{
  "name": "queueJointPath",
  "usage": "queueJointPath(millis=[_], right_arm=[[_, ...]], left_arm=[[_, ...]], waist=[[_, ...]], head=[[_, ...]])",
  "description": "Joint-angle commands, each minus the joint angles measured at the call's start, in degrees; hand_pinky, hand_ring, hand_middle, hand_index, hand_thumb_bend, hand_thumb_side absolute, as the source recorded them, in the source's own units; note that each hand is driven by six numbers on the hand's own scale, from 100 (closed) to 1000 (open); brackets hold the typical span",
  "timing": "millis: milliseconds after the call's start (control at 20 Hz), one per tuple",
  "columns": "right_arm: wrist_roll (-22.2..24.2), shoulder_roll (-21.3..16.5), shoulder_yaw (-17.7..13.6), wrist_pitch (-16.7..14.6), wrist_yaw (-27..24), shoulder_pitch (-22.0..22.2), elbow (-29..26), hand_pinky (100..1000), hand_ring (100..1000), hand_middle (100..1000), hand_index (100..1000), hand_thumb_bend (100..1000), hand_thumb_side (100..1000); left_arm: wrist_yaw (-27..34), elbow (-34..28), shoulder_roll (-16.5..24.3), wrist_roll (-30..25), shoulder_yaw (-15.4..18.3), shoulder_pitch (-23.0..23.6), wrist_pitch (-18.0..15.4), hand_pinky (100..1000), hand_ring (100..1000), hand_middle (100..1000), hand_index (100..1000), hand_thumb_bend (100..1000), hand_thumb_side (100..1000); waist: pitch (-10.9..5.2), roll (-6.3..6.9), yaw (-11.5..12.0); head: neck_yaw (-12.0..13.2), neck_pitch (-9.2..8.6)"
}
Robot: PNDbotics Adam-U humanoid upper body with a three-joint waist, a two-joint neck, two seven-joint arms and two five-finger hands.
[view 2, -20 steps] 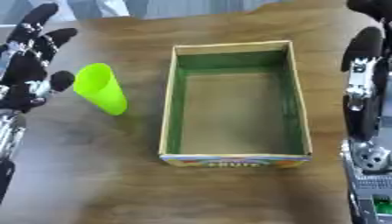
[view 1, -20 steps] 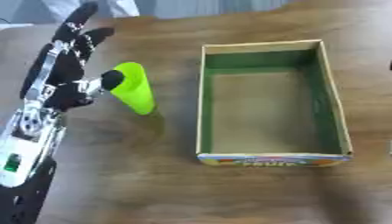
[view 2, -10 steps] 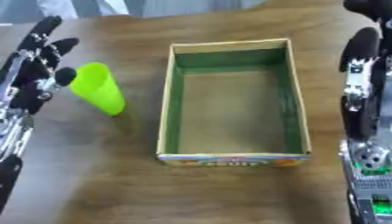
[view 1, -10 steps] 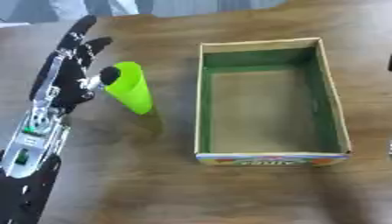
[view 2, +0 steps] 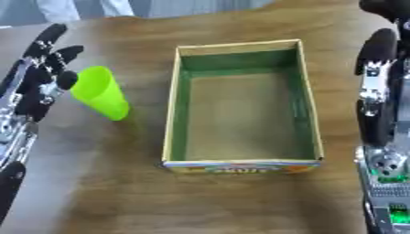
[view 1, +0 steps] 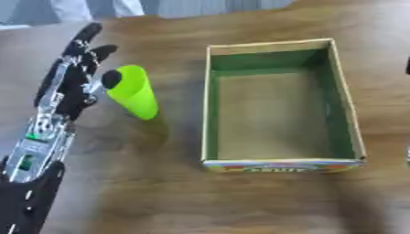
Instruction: Pick up objects on the table and place them in the box.
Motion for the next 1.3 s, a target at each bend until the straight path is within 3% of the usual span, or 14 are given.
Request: queueJointPath(millis=[50, 550, 1300], right_arm=[[0.13, -0.41, -0.12, -0.13, -0.21, -0.86, -0.44, 176, 760, 862, 896, 100, 1000], [0.25, -0.29, -0.11, -0.18, -0.28, -0.97, -0.45, 175, 761, 862, 896, 100, 1000], [0.44, -0.16, -0.04, -0.24, -0.41, -1.38, -0.58, 174, 761, 863, 896, 100, 1000]], left_arm=[[0.13, -0.36, 2.18, -0.02, 0.8, -0.75, -0.39, 959, 846, 1000, 1000, 1000, 442], [0.59, 2.21, 4.23, 0.15, 1.35, -1.44, -0.86, 961, 846, 1000, 1000, 1000, 446], [-0.86, 6.11, 3.14, -1.51, 0.65, -1.02, -1.57, 964, 845, 1000, 1000, 1000, 458]], waist=[[-0.89, -0.1, -0.11], [-0.8, -0.3, -0.54], [-0.23, -0.47, -1.1]], head=[[0.44, 0.01], [-0.02, 0.01], [0.14, 0.01]])
